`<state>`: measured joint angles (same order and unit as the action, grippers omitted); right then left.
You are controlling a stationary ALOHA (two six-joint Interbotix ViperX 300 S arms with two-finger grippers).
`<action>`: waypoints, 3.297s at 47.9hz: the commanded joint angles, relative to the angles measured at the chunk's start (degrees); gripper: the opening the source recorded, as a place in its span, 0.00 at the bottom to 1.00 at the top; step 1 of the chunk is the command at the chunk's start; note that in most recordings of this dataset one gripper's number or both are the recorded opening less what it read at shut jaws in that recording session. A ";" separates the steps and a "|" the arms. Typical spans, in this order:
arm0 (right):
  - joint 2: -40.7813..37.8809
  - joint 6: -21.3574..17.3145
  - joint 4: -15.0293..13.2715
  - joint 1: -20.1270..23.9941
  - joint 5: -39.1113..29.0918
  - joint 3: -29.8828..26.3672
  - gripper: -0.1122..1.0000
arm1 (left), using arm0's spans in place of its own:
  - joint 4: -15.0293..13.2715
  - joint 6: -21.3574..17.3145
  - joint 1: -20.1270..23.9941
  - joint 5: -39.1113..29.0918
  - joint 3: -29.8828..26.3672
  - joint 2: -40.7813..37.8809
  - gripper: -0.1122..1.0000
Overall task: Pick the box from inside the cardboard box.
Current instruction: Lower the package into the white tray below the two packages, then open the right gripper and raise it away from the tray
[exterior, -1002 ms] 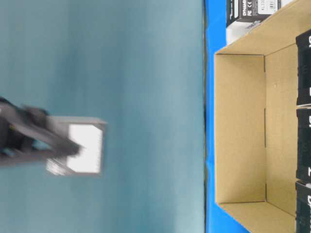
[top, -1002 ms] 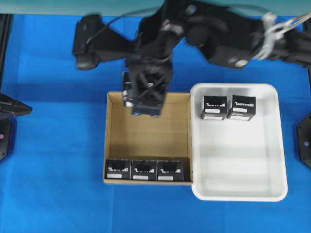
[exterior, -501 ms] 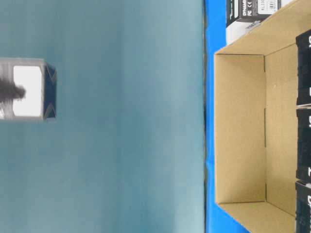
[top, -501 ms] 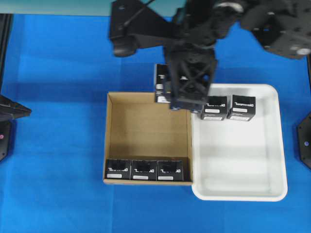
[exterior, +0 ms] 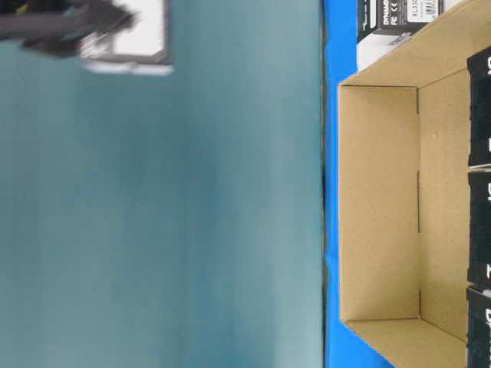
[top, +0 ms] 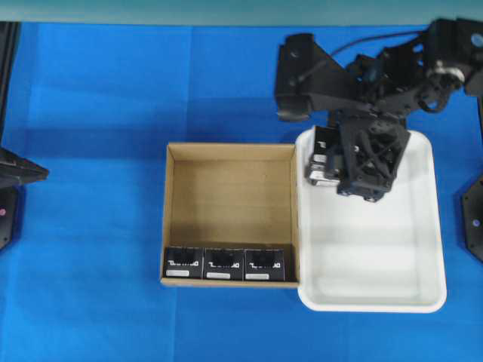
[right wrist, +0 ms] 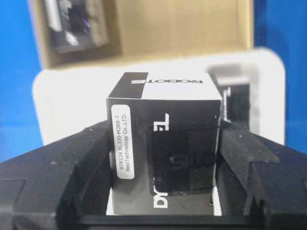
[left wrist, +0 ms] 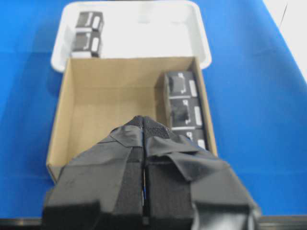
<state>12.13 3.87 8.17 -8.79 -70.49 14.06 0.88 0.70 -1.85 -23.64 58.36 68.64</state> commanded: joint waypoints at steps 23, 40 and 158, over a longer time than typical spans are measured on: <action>2.11 -0.26 0.00 4.22 23.64 26.10 0.65 | 0.18 0.09 0.18 0.26 -1.67 -0.79 0.04; -4.31 0.70 0.00 5.01 34.89 29.27 0.65 | 0.18 0.18 0.35 0.62 -1.67 -1.05 0.04; 8.70 2.37 -1.32 2.99 16.17 13.45 0.96 | 0.18 -0.09 0.53 0.62 -1.93 -1.14 0.04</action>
<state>18.98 6.15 6.77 -5.63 -54.49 28.13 0.88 0.70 -1.41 -23.47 58.10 68.29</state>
